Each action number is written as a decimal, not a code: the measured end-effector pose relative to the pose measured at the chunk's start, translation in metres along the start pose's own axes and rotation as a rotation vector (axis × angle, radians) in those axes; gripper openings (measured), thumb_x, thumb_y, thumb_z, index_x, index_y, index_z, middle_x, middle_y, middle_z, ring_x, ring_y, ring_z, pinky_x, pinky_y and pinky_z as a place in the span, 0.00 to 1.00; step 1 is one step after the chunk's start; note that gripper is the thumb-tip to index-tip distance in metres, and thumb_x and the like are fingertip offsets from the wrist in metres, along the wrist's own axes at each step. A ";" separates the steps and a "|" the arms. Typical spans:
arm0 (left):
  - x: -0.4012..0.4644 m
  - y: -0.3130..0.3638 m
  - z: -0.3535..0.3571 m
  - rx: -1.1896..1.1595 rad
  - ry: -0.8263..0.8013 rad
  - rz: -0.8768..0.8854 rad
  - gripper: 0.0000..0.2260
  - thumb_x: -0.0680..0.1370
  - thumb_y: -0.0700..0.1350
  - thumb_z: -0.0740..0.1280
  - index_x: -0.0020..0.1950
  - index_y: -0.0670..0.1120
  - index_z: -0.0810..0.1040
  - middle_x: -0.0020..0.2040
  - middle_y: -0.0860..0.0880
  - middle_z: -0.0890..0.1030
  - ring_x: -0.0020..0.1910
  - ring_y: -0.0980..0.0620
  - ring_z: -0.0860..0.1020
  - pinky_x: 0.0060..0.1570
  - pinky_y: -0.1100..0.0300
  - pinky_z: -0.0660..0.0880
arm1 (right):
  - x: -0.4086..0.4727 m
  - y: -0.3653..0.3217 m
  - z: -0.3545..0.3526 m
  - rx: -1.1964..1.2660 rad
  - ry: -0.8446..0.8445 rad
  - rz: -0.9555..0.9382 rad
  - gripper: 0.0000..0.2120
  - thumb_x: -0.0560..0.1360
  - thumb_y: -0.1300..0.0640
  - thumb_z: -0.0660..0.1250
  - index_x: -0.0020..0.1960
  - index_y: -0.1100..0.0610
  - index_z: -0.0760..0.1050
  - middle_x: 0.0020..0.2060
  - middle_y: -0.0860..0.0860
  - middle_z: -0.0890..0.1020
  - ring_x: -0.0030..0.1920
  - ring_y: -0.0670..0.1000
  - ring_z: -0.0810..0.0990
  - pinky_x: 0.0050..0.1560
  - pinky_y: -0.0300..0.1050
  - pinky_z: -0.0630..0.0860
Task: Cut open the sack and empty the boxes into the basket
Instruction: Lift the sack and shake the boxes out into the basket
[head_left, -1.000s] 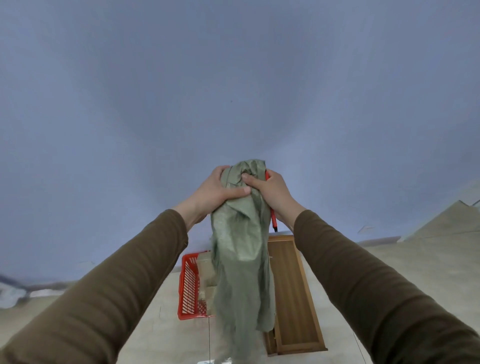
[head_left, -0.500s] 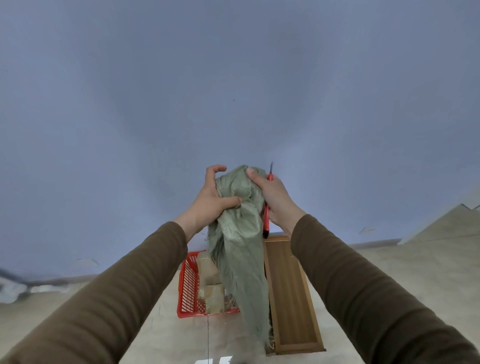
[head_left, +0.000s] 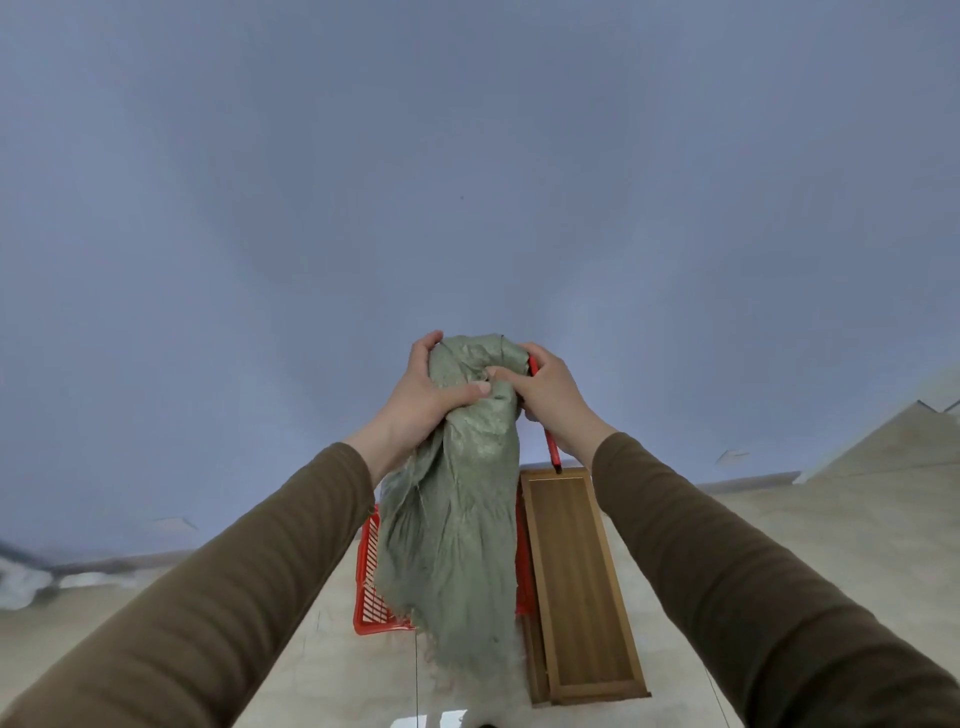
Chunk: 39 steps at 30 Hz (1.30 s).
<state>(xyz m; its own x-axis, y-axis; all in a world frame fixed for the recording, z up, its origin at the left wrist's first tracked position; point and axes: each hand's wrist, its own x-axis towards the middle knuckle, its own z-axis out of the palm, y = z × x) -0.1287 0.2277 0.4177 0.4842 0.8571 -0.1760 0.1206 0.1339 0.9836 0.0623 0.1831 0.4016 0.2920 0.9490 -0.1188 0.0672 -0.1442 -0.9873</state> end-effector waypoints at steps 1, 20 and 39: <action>-0.003 -0.001 0.001 0.047 -0.027 0.053 0.50 0.66 0.52 0.83 0.80 0.62 0.57 0.70 0.49 0.76 0.62 0.53 0.84 0.57 0.57 0.83 | 0.001 -0.001 0.000 0.090 0.011 0.055 0.11 0.74 0.51 0.77 0.53 0.53 0.81 0.32 0.41 0.83 0.25 0.40 0.75 0.25 0.36 0.69; 0.014 0.010 -0.008 -0.175 0.232 -0.072 0.33 0.70 0.47 0.81 0.69 0.54 0.67 0.59 0.42 0.83 0.50 0.44 0.87 0.45 0.49 0.85 | -0.005 -0.009 0.014 -0.085 -0.285 -0.104 0.42 0.71 0.49 0.81 0.79 0.43 0.64 0.70 0.43 0.76 0.69 0.45 0.77 0.71 0.52 0.75; 0.002 -0.006 -0.004 0.103 0.150 0.129 0.39 0.68 0.46 0.80 0.74 0.65 0.67 0.66 0.52 0.80 0.61 0.51 0.83 0.60 0.51 0.82 | 0.010 -0.014 0.015 0.047 0.001 0.138 0.31 0.72 0.35 0.74 0.68 0.53 0.78 0.59 0.48 0.85 0.59 0.52 0.84 0.59 0.51 0.81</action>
<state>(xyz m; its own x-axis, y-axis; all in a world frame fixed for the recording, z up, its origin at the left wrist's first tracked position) -0.1316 0.2303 0.4119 0.3679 0.9293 -0.0337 0.1575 -0.0266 0.9872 0.0499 0.1993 0.4125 0.2961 0.9209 -0.2534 -0.0185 -0.2597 -0.9655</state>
